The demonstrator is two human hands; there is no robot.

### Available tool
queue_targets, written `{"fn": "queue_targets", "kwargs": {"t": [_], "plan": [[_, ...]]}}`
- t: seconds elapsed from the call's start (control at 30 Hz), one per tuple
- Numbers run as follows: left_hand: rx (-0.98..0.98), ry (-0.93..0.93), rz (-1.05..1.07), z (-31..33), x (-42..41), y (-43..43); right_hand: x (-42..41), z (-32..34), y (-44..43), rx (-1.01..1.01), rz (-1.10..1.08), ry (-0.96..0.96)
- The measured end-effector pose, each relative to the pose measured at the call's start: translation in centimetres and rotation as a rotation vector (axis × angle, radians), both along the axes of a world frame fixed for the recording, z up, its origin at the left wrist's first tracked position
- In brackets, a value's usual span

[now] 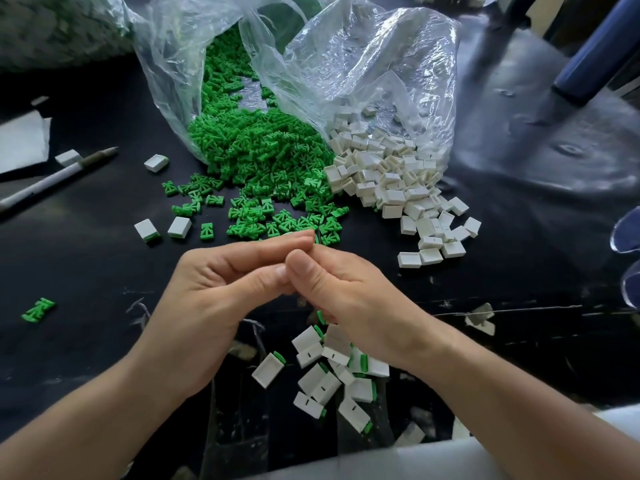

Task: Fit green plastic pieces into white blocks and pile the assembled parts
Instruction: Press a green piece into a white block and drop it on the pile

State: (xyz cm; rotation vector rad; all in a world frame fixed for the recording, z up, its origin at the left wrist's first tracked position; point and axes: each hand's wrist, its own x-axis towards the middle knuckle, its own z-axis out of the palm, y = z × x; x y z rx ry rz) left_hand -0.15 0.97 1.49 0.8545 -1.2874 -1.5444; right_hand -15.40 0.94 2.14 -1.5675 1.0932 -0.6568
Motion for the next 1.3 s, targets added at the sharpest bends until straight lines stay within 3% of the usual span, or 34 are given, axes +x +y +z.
{"fn": "queue_targets", "kwargs": {"t": [0.27,0.63,0.93,1.1,1.2,1.3], "plan": [[0.106,0.091,0.030,0.0,-0.3,0.0,0.2,-0.1,0.2,0.068,-0.021,0.024],[0.123,0.129,0.045,0.0,-0.5,0.1,0.4,-0.6,0.1,0.025,-0.072,0.019],[0.130,0.117,0.024,0.3,-0.1,-0.1,0.0,-0.6,-0.2,-0.070,0.009,-0.001],[0.110,0.048,0.048,0.4,0.0,-0.3,-0.7,0.2,-0.7,-0.174,-0.015,0.118],[0.084,-0.094,0.098,0.5,0.1,-0.3,-2.2,0.6,-1.6,-0.238,-0.145,0.229],[0.066,-0.222,0.000,0.8,-0.3,0.2,-4.5,0.7,-2.9,-0.322,-0.328,0.422]]}}
